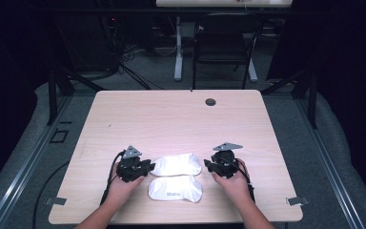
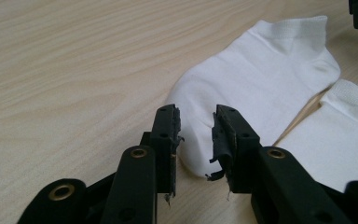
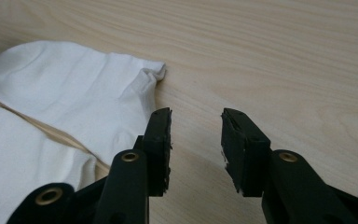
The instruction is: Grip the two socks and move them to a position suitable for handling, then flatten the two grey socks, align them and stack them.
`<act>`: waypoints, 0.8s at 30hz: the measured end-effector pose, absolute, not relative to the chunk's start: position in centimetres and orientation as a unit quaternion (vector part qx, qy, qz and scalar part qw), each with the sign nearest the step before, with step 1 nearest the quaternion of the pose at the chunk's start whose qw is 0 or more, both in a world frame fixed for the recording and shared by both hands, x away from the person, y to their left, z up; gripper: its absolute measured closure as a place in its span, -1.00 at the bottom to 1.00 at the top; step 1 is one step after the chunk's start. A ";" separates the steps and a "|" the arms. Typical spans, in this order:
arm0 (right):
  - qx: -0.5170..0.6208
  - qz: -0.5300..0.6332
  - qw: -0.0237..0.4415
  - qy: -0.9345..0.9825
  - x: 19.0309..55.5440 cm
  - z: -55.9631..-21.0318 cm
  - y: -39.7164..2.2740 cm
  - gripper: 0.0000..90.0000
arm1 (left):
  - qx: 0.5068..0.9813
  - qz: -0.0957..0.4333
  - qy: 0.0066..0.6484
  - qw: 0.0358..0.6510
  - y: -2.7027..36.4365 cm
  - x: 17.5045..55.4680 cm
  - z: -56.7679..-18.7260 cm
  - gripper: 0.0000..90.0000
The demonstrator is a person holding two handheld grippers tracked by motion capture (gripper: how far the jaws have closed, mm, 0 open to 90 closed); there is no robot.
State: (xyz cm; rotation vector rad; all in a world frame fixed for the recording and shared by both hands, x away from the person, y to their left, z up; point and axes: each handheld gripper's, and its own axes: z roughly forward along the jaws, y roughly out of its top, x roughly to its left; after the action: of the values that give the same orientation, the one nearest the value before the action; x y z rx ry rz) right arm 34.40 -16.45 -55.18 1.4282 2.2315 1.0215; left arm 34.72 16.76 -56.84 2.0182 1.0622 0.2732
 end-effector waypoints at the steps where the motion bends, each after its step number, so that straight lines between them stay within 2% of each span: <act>1: 0.496 0.355 0.153 0.777 34.4 -55.2 -16.4 0.40 | 0.802 0.110 0.421 0.409 16.7 34.8 -56.8 0.54; 24: 0.475 0.365 0.129 0.790 36.1 -55.3 -13.2 0.39 | 0.805 0.105 0.425 0.399 16.0 36.0 -57.2 0.48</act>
State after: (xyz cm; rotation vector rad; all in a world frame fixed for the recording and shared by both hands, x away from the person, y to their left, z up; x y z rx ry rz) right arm 36.06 -13.23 -55.31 1.3799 2.2974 1.0612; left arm 36.01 16.03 -57.16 2.0382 1.0767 0.2658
